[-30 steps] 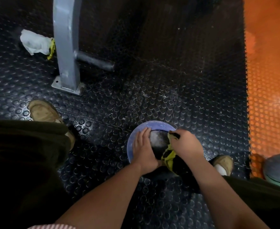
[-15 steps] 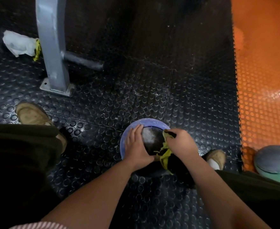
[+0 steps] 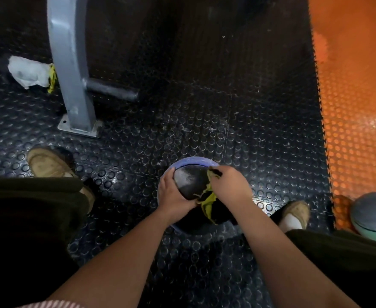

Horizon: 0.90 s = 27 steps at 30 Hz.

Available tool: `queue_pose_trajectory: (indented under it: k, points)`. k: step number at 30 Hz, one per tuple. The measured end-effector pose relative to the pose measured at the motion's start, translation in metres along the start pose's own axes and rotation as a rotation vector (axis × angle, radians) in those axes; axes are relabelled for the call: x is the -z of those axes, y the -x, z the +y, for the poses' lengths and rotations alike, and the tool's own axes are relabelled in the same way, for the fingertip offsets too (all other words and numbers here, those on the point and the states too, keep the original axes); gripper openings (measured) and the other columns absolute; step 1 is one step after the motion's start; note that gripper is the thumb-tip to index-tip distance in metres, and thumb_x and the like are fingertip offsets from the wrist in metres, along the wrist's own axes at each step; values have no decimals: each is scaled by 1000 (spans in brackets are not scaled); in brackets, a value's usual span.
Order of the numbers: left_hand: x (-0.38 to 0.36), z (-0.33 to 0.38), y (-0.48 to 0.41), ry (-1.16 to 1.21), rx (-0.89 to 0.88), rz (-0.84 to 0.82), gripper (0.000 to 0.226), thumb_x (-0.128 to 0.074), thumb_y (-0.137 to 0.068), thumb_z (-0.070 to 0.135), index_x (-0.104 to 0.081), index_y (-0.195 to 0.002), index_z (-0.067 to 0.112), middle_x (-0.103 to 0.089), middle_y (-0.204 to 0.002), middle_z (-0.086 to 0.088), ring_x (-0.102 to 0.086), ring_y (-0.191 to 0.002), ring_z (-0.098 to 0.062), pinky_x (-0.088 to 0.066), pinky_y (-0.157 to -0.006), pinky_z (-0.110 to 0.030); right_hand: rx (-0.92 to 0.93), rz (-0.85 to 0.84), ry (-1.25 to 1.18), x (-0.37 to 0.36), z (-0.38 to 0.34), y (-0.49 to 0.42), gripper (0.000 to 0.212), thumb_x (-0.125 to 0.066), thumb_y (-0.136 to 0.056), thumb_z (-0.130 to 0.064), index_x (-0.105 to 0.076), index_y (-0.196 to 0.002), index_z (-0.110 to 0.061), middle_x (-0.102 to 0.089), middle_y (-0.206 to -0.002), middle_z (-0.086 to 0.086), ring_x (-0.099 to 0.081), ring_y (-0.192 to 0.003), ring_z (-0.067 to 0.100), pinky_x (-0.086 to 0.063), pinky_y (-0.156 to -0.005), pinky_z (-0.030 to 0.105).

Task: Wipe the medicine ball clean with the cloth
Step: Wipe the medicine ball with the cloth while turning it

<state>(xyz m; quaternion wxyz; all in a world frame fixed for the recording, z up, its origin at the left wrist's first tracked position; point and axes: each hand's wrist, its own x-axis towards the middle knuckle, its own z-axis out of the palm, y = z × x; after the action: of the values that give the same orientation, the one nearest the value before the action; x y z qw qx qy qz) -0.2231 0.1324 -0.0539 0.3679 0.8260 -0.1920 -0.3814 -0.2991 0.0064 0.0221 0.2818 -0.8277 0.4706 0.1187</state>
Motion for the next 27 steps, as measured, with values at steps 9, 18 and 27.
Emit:
queue_pose_trajectory:
  k: [9, 18, 27]
  points:
    - [-2, 1, -1, -70, -36, 8, 116, -84, -70, 31, -4, -152, 16, -4, -156, -7, -8, -144, -23, -10, -119, -33, 137, 20, 116, -18, -14, 16, 36, -43, -96, -17, -59, -127, -24, -55, -127, -1, -59, -102, 24, -38, -68, 26]
    - [-3, 15, 0, -203, -90, -125, 120, -82, -70, 39, 2, -152, 18, 4, -157, 0, 3, -146, -20, -5, -119, -33, -34, 119, -46, -9, 19, 4, 31, -53, -93, -25, -63, -122, -19, -50, -121, 7, -59, -96, 29, -45, -75, 32]
    - [-23, 20, 0, -330, -158, -95, 116, -78, -72, 40, 4, -153, 22, 9, -160, 1, 11, -148, -21, 2, -121, -38, 90, 82, 34, -6, 20, 9, 34, -54, -91, -21, -63, -123, -26, -53, -125, -3, -57, -105, 21, -46, -79, 29]
